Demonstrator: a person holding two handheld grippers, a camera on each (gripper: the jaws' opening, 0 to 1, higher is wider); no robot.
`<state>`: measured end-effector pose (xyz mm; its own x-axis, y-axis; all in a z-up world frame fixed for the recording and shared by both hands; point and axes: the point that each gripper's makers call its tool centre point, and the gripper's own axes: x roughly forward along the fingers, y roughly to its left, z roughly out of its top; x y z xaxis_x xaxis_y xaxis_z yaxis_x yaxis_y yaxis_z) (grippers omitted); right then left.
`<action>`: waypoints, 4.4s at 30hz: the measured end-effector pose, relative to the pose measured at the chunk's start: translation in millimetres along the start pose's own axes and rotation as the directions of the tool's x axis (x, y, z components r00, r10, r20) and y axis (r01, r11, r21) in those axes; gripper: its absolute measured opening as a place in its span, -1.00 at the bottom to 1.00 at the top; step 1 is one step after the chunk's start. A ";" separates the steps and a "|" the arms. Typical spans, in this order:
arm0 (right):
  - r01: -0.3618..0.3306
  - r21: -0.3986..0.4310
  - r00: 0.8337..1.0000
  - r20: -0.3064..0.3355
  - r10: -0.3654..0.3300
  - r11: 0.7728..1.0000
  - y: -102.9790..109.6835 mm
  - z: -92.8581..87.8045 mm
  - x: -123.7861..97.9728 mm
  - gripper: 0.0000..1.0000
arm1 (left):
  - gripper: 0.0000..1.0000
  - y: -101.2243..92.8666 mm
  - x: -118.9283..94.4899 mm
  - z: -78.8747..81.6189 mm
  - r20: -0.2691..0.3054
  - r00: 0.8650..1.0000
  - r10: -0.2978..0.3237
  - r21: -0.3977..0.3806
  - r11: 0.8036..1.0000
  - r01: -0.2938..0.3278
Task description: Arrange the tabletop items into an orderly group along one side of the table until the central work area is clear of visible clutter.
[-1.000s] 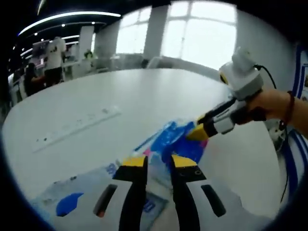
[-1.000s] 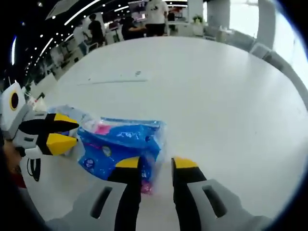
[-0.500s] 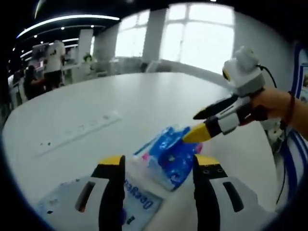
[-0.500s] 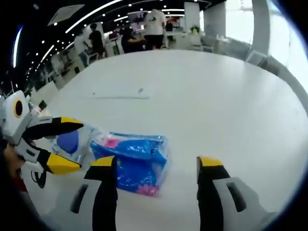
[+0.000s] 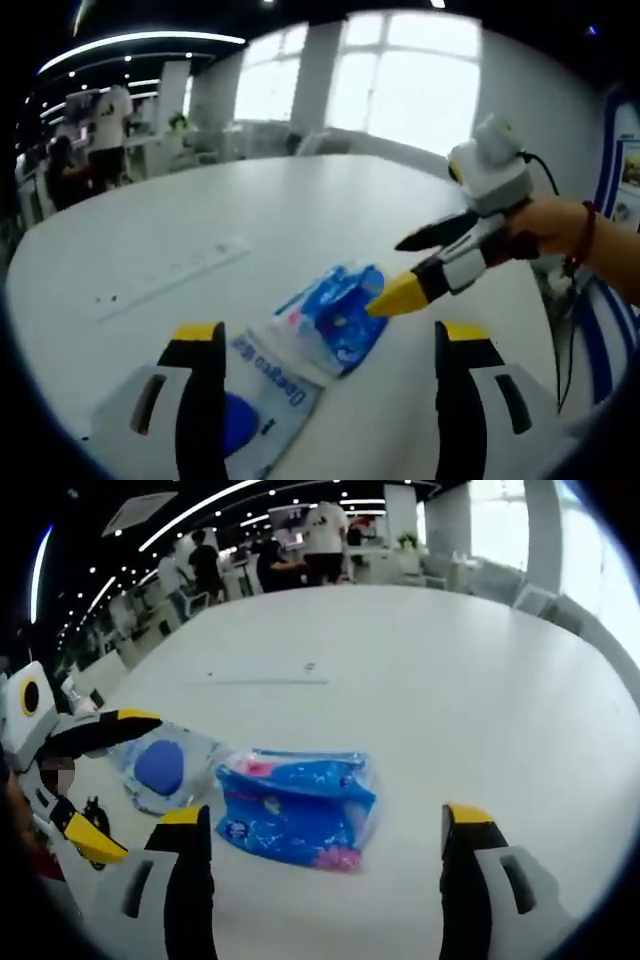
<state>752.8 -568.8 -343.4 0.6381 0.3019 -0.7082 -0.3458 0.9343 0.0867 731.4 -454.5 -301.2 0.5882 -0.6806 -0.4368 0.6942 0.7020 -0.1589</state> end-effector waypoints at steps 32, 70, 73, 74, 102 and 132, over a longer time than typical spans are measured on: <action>-0.136 -0.122 0.991 -0.002 0.137 0.983 78.3 3.5 -29.3 0.93 | 0.99 -10.3 -59.8 -2.3 0.031 0.999 -0.041 0.038 0.998 0.040; -0.254 -0.202 0.966 -0.101 0.238 0.946 148.9 -44.4 -33.3 0.93 | 0.99 -11.3 -141.7 -35.2 0.002 0.999 -0.048 0.107 0.993 0.047; -0.260 -0.218 0.964 -0.115 0.239 0.941 156.4 -50.3 -33.9 0.92 | 0.99 -9.7 -147.3 -39.5 -0.004 0.999 -0.042 0.111 0.993 0.042; -0.259 -0.220 0.964 -0.116 0.239 0.940 157.7 -51.2 -34.1 0.92 | 0.99 -9.8 -149.3 -41.0 -0.006 0.999 -0.044 0.116 0.992 0.044; -0.339 -0.255 0.939 -0.144 0.311 0.905 224.9 -73.2 -42.1 0.83 | 0.93 22.4 -207.2 -78.0 0.009 1.000 0.028 0.016 0.999 -0.028; -0.439 -0.245 0.898 -0.161 0.410 0.864 289.8 -93.8 -34.0 0.63 | 0.71 66.8 -234.9 -113.7 -0.012 0.985 0.174 -0.064 0.983 -0.174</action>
<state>566.3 -326.1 -359.9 0.3201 0.6236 -0.7133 -0.7477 0.6286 0.2140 592.4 -224.0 -309.9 0.6950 -0.5455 -0.4685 0.5532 0.8218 -0.1362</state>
